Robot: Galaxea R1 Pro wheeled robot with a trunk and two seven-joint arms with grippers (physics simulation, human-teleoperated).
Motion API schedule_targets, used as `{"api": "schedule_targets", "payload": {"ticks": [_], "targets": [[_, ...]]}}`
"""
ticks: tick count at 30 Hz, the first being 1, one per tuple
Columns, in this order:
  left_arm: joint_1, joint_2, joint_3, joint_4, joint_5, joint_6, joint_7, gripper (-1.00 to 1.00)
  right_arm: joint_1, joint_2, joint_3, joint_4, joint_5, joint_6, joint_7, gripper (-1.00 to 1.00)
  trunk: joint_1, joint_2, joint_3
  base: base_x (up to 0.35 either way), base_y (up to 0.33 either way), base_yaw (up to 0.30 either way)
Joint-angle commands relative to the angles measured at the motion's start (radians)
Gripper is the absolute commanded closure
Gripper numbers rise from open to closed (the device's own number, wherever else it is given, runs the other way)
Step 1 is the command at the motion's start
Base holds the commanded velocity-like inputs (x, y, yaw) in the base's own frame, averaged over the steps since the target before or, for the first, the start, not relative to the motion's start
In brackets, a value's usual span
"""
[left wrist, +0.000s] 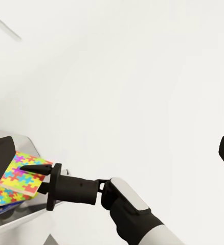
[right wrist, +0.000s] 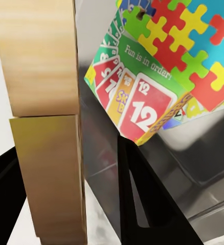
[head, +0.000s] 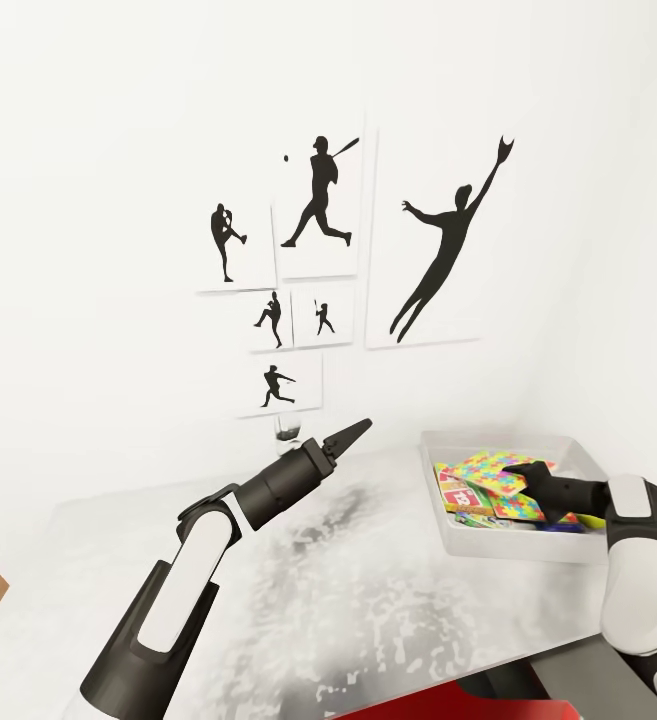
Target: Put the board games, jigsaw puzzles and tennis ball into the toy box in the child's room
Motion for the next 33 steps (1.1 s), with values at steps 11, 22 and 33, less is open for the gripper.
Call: {"api": "schedule_targets", "payload": {"ticks": [11,22,33], "targets": [[-0.001,-0.001,0.002,0.006,0.006,0.006,0.0,-1.0,-0.021,-0.003,-0.008,0.042,-0.009,0.004,-0.041,1.0,0.001,-0.002,-0.002,0.0,0.0,0.0],[-0.001,0.001,0.002,0.007,0.006,0.006,0.0,-1.0,-0.058,-0.016,-0.023,0.134,-0.009,-0.048,-0.064,1.0,0.001,-0.002,-0.002,0.0,0.0,0.0],[-0.001,0.001,0.002,0.007,0.006,0.006,0.0,-1.0,-0.066,-0.014,-0.026,0.158,-0.009,-0.111,-0.093,1.0,0.001,-0.002,-0.002,0.0,0.0,0.0]]}}
